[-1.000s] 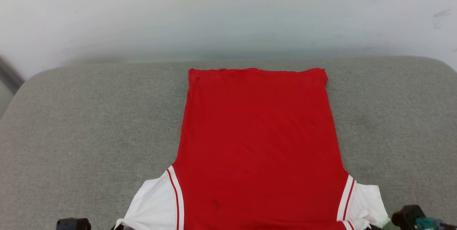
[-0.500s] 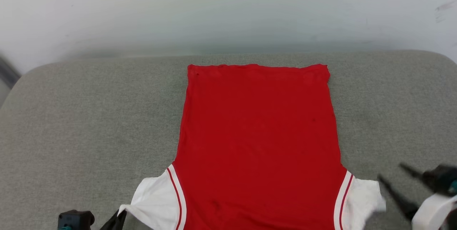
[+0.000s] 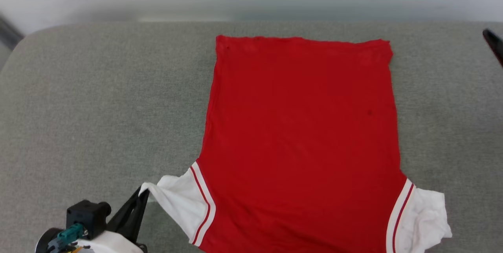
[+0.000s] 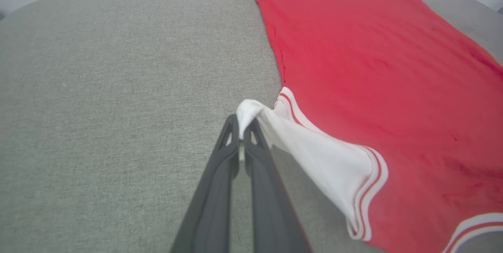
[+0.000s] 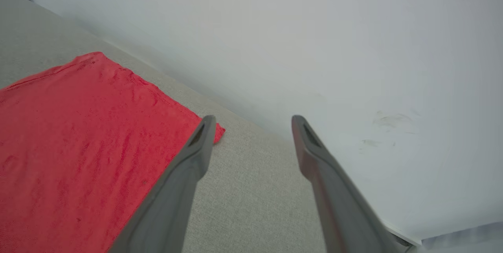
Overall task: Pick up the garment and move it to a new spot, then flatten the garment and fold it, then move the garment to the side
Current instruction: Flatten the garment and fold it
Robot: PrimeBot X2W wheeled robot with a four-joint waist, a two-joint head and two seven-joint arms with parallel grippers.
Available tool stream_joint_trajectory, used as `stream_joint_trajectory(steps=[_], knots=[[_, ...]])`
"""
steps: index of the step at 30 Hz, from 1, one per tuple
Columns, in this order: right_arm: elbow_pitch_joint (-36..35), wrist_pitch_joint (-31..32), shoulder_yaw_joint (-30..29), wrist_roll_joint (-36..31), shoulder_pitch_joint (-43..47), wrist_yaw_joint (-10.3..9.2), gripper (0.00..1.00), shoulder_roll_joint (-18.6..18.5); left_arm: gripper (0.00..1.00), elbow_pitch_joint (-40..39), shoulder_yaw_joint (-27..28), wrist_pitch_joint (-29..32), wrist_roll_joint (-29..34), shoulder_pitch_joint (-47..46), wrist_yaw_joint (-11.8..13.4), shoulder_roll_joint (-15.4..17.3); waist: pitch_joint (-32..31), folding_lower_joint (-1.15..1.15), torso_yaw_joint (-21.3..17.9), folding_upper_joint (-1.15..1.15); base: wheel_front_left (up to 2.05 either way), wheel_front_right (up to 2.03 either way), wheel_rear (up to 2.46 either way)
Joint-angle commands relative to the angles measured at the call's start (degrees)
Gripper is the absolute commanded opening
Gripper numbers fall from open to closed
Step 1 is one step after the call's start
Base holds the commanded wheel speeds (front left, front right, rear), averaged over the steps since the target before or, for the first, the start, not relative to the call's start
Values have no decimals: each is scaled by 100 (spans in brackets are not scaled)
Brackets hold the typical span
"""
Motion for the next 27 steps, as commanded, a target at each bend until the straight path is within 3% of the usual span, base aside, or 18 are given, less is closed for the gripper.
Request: stream_joint_trajectory(steps=[1, 8, 14, 19, 27], knots=[[75, 250, 123, 106, -291, -5, 100, -70, 0, -31, -1, -28, 60, -121, 9, -31, 373, -1, 230, 0, 0, 0, 0], [766, 2635, 1122, 1054, -2041, -6, 100, -381, 0, -195, -17, -26, 377, -563, -37, -156, 1182, -1, 593, 0, 0, 0, 0], [1433, 4084, 1472, 1373, -3159, -5, 100, -315, 0, -347, 87, -27, 624, -841, -33, -323, 1844, -1, 892, 0, 0, 0, 0], [2193, 4435, 1366, 1051, -3767, -5, 100, 122, 0, -432, 159, -27, 872, -1043, -136, -555, 2424, -1, 1159, 0, 0, 0, 0], [2869, 4206, 1333, 960, -3116, -4, 100, 545, 0, -445, 217, -28, 1041, -1129, -146, -755, 2626, -1, 1220, 0, 0, 0, 0]])
